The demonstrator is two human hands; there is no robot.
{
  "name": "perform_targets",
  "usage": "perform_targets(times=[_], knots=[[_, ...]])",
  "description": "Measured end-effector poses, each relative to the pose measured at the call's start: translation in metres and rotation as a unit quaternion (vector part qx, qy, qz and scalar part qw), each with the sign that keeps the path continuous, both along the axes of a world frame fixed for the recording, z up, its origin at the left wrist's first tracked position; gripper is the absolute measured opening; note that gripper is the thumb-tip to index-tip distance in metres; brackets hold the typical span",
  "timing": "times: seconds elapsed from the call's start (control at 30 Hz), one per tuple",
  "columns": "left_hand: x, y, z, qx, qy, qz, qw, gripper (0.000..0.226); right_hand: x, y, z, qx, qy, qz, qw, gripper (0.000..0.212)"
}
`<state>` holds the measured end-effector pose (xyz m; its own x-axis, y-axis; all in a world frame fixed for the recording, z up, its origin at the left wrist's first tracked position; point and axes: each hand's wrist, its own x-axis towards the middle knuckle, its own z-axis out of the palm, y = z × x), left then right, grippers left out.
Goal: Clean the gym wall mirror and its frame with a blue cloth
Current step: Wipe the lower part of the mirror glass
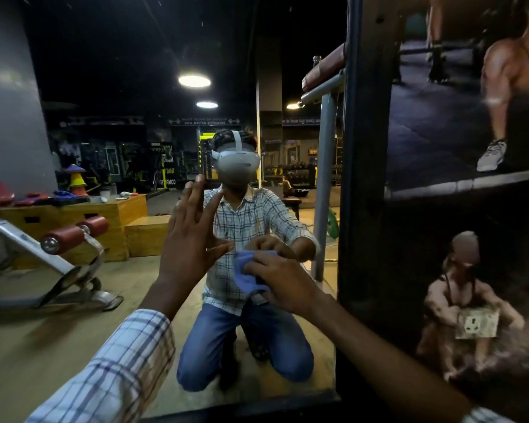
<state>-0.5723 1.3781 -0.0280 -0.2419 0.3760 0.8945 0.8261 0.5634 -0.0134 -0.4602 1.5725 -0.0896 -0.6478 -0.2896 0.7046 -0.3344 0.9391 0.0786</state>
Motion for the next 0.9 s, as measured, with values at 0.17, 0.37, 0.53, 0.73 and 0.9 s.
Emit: perform_targets(times=[0.17, 0.37, 0.53, 0.73, 0.9], knots=[[0.004, 0.000, 0.000, -0.002, 0.002, 0.005, 1.000, 0.112, 0.036, 0.048, -0.009, -0.267, 0.180, -0.125, 0.939, 0.037], [0.005, 0.003, -0.001, -0.002, -0.005, 0.023, 1.000, 0.110, 0.047, 0.056, -0.064, -0.071, -0.005, -0.065, 0.995, 0.048], [0.012, 0.004, 0.000, -0.003, -0.016, 0.038, 0.999, 0.112, 0.048, 0.068, 0.015, -0.308, 0.239, -0.137, 0.911, 0.040], [0.026, 0.002, 0.002, -0.019, -0.031, 0.074, 0.997, 0.113, 0.004, 0.022, 0.051, -0.363, 0.294, -0.130, 0.875, 0.039], [0.031, 0.000, 0.004, -0.028, -0.040, 0.089, 0.995, 0.114, 0.006, 0.036, 0.087, -0.145, 0.182, -0.048, 0.971, 0.031]])
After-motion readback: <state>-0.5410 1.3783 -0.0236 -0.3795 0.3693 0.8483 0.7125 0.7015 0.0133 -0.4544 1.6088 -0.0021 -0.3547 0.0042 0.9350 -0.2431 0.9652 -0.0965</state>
